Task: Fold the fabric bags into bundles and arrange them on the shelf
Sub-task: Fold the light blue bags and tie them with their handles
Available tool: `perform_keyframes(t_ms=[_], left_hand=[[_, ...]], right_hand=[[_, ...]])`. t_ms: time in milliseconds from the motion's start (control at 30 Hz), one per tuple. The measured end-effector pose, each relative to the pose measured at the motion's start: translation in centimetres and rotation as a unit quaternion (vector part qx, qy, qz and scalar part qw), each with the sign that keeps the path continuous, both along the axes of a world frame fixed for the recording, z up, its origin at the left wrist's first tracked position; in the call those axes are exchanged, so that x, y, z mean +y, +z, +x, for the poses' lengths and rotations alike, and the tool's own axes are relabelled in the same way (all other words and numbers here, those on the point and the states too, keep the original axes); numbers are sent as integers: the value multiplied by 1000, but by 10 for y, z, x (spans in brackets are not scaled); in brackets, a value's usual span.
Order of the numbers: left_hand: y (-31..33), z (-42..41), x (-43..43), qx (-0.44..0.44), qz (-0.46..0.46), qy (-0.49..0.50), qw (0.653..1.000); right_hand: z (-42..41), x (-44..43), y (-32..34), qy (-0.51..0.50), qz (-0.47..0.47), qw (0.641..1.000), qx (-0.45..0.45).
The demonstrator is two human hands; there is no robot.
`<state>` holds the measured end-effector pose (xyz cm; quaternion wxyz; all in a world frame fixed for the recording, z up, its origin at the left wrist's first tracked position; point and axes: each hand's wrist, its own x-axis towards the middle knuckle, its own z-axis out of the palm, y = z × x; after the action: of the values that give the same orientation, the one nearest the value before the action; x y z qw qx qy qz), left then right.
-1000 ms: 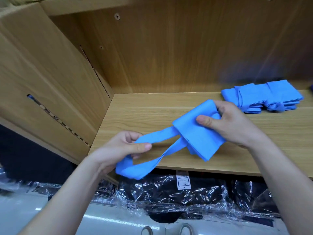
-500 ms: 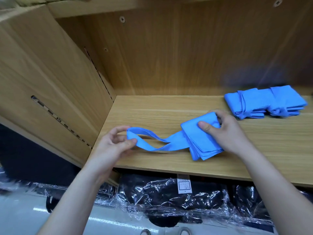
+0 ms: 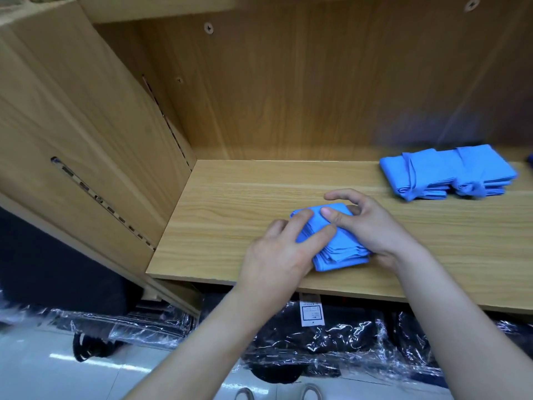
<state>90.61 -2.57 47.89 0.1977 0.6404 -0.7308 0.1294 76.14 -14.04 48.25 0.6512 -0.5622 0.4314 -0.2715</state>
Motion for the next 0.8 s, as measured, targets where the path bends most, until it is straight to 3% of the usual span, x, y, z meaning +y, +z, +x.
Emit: perform_keyframes(t_ms=[100,167,233,300,400,533,600,667,800], left_hand=[[0,7,-3,-6,54,-3,999],[3,12,-3,34,100,15,994],[6,17,-5,65,137,34,988],[9,17,-7,103,154,43,982],[14,15,-11,201,153,62,966],[16,33,-8,303,242,82,918],[23,44,-1,455,283,59,842],[31,53,5,593,268,45,758],[47,71,15,678,223,23,700]], right_hand=[[-1,6,1,17,-140,990,17],[-6,16,9,92,-258,960,61],[-13,25,17,218,-325,898,199],[-13,31,16,218,-420,810,346],[-4,33,9,131,-530,769,334],[-6,19,9,128,-564,752,318],[-9,12,14,131,-554,758,318],[-10,4,18,137,-534,773,314],[-12,-7,27,155,-501,793,312]])
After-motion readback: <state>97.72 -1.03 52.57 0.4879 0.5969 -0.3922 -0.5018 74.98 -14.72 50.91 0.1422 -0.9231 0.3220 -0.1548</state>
